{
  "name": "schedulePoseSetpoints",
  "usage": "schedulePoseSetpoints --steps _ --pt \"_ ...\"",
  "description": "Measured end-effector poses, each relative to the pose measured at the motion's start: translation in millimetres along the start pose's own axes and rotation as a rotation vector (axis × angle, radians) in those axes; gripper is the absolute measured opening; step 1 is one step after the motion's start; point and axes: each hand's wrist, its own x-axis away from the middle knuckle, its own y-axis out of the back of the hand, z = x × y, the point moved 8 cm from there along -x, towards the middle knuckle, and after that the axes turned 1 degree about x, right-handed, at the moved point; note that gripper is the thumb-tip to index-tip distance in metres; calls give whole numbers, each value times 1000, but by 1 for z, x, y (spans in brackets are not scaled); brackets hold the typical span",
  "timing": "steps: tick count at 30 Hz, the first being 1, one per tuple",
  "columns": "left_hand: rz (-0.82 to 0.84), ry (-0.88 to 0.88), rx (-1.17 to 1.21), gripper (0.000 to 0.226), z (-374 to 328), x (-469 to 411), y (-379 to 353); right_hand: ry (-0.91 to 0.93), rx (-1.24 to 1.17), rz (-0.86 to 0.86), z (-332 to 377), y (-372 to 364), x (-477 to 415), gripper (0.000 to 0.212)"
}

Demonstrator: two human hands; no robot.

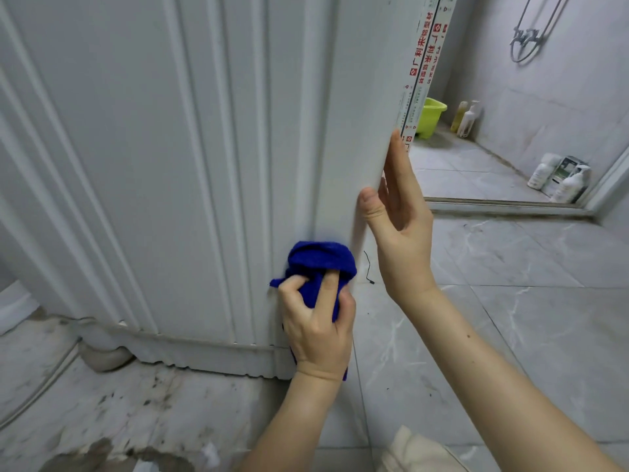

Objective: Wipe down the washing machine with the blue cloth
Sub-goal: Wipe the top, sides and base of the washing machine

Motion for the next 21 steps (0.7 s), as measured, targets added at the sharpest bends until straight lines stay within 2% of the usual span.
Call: schedulePoseSetpoints --steps 3,7,11,14,16,19,21 --pt "-86 -14 66 22 -21 -41 9 1 7 0 2 -1 -1 63" --pt "-196 81 84 27 -25 -69 11 -11 9 5 5 0 0 63" --pt "-160 162 87 29 3 -20 5 -31 15 41 3 1 2 65" --pt "-75 336 125 25 31 21 6 -56 -14 19 1 2 7 65" --pt "-73 382 166 22 31 24 12 -61 -28 22 -1 3 7 65" --pt "-188 314 148 24 13 -14 35 -50 -26 27 -2 3 5 66" --pt "-315 339 142 29 18 -42 49 -43 -23 35 -3 2 4 65"
